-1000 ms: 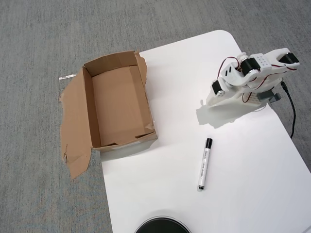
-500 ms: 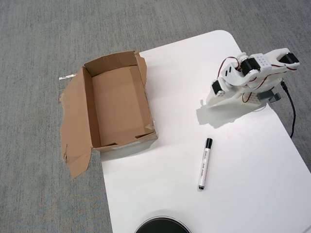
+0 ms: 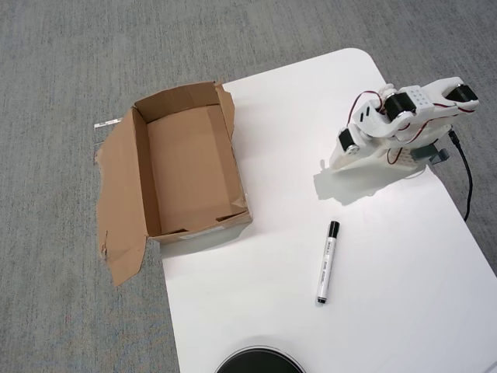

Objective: Grasp a pen and put it in the box.

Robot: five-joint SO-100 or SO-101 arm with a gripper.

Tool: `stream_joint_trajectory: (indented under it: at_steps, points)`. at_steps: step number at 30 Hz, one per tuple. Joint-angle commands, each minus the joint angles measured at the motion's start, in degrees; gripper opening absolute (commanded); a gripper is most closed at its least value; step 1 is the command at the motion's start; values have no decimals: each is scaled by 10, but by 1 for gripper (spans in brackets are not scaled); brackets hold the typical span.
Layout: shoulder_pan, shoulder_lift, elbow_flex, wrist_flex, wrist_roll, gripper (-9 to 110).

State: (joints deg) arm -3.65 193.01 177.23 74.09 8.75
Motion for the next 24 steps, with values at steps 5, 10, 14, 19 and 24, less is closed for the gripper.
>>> stream_joint_trajectory:
  at_steps: [5, 10, 14, 19, 24]
  points:
    - [2, 33, -17, 33, 7, 0]
    - [3, 33, -18, 33, 5, 0]
    - [1, 33, -18, 33, 8, 0]
    - [-2, 31, -30, 33, 8, 0]
    - [4, 27, -101, 33, 8, 0]
